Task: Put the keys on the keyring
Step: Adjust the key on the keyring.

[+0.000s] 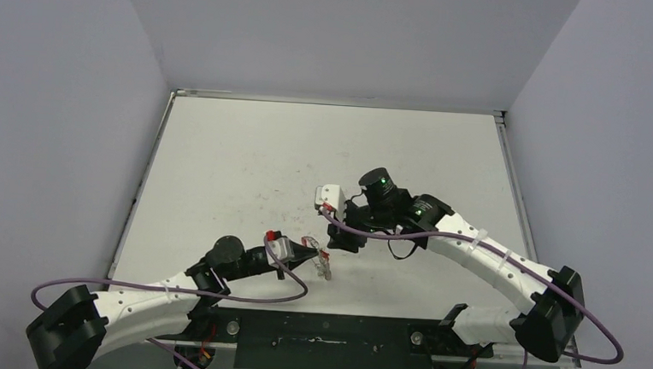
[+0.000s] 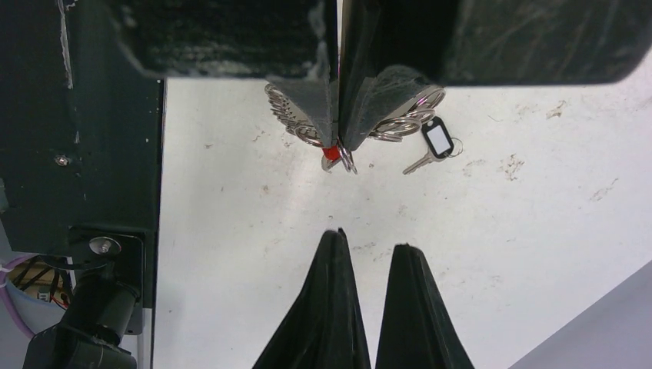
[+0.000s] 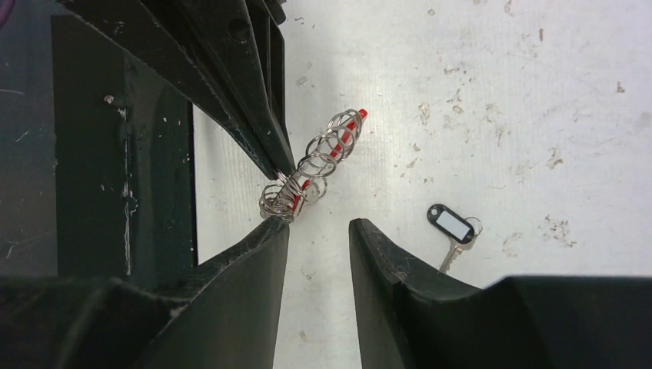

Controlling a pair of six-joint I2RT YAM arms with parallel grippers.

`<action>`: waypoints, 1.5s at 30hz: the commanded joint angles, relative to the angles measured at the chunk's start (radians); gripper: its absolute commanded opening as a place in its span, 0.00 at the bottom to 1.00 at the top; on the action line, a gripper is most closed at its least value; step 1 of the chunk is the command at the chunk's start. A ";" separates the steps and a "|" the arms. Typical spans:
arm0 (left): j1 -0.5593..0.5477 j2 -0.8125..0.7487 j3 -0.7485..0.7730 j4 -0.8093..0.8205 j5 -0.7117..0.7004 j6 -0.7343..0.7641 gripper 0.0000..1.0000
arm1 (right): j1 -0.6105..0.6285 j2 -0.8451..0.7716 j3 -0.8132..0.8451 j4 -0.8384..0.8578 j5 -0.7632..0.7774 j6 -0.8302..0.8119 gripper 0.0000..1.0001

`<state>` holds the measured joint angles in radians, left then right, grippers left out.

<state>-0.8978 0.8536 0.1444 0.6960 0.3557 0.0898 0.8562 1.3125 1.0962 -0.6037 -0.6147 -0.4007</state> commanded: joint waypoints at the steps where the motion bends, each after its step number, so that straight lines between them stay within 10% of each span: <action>1: -0.004 -0.027 -0.024 0.144 0.005 -0.011 0.00 | -0.016 -0.071 -0.060 0.120 -0.097 -0.038 0.36; 23: -0.004 -0.089 -0.057 0.231 0.158 0.050 0.00 | -0.011 -0.229 -0.386 0.655 -0.283 -0.133 0.25; 45: -0.005 -0.071 -0.042 0.224 0.166 0.053 0.00 | -0.014 -0.293 -0.396 0.488 -0.230 -0.237 0.27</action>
<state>-0.8978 0.7780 0.0715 0.8516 0.5034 0.1390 0.8440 1.0500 0.7025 -0.1101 -0.8413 -0.6056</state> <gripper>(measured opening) 0.007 0.271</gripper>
